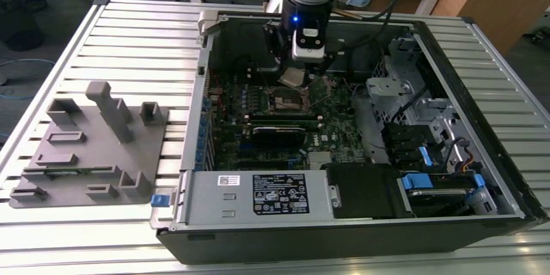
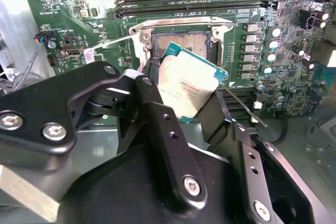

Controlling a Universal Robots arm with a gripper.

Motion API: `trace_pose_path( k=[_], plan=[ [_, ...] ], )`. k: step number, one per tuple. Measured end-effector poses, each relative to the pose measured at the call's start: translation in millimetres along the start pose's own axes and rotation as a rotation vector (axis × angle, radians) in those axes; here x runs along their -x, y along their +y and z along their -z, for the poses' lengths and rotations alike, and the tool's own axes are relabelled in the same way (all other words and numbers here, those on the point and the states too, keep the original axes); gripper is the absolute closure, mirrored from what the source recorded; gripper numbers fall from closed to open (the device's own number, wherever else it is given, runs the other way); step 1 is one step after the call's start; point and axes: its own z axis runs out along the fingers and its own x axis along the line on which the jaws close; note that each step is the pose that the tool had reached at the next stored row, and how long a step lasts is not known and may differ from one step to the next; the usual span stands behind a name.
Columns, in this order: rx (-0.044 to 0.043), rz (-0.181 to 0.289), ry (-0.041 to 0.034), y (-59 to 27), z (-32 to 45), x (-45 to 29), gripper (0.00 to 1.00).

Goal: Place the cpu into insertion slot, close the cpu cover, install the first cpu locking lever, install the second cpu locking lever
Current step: 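Place the cpu into insertion slot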

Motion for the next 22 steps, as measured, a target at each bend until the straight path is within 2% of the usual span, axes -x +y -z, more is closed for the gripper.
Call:
trace_pose_path(
  k=[11,22],
  plan=[
    [0.0002,-0.038,-0.0016,-0.1,-2.0,0.0,0.46],
    [-0.0005,-0.228,-0.0099,-0.3,-7.2,0.0,0.46]
  ],
)
